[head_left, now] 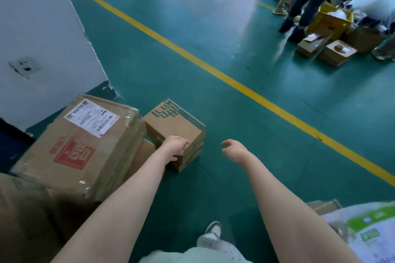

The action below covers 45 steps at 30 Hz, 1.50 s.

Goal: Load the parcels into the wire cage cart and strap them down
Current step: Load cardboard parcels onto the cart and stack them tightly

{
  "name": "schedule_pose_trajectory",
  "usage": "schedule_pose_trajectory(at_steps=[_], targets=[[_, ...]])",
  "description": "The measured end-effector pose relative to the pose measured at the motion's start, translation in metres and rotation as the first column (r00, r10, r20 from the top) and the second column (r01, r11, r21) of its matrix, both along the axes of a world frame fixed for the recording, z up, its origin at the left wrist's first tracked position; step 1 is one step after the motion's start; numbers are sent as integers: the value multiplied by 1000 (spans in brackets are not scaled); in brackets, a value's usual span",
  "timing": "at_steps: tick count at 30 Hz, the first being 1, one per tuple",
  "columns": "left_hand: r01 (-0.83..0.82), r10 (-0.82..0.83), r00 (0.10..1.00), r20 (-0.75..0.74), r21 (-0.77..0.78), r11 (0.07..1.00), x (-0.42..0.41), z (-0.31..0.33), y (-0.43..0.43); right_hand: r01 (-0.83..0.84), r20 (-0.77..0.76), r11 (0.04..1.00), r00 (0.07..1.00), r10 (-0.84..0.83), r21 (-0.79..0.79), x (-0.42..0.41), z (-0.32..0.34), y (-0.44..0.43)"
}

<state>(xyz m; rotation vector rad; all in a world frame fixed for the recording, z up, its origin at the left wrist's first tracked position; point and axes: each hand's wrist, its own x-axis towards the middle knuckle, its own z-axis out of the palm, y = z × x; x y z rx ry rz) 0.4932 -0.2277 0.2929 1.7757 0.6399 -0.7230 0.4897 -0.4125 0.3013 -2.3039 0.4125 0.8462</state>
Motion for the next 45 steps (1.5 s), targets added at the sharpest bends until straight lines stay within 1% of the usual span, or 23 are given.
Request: schedule_pose_trajectory(at_steps=[5, 10, 15, 18, 22, 24, 28, 30, 32, 34, 37, 38, 41, 45], targets=[[-102, 101, 992, -81, -2, 995, 30, -25, -28, -80, -43, 996, 996, 78, -42, 61, -20, -28], [-244, 247, 954, -171, 42, 969, 68, -64, -23, -226, -119, 974, 968, 223, -12, 112, -55, -12], [-296, 306, 927, -215, 75, 952, 116, -102, -9, -285, -151, 958, 946, 287, 33, 166, -95, 10], [-362, 374, 891, -258, 94, 927, 141, -142, -4, -331, -180, 942, 924, 337, 60, 195, -130, 20], [-411, 427, 838, -338, 123, 903, 161, -195, -5, -315, -204, 949, 928, 311, 15, 230, -189, 18], [-440, 471, 803, -365, 171, 882, 167, -226, -3, -300, -218, 954, 932, 289, -20, 244, -220, 20], [-523, 590, 722, -361, 273, 807, 181, -272, 3, -284, -143, 956, 952, 272, -73, 272, -262, 26], [-557, 632, 684, -364, 298, 775, 187, -292, 4, -288, -100, 954, 955, 280, -85, 286, -281, 30], [-592, 660, 648, -381, 294, 751, 193, -309, 1, -286, -94, 956, 956, 279, -69, 297, -299, 33], [-653, 695, 592, -409, 263, 711, 198, -319, -5, -300, -134, 954, 947, 293, -30, 301, -312, 32], [-778, 769, 465, -439, 213, 592, 203, -325, -15, -311, -232, 949, 920, 314, 52, 302, -326, 29], [-802, 790, 439, -429, 209, 559, 204, -322, -18, -295, -240, 952, 922, 305, 76, 302, -327, 27], [-831, 841, 433, -323, 219, 512, 206, -309, -21, -237, -193, 962, 946, 261, 136, 307, -317, 25], [-853, 866, 448, -220, 186, 488, 218, -277, -22, -134, -119, 964, 979, 164, 228, 321, -287, 26]])
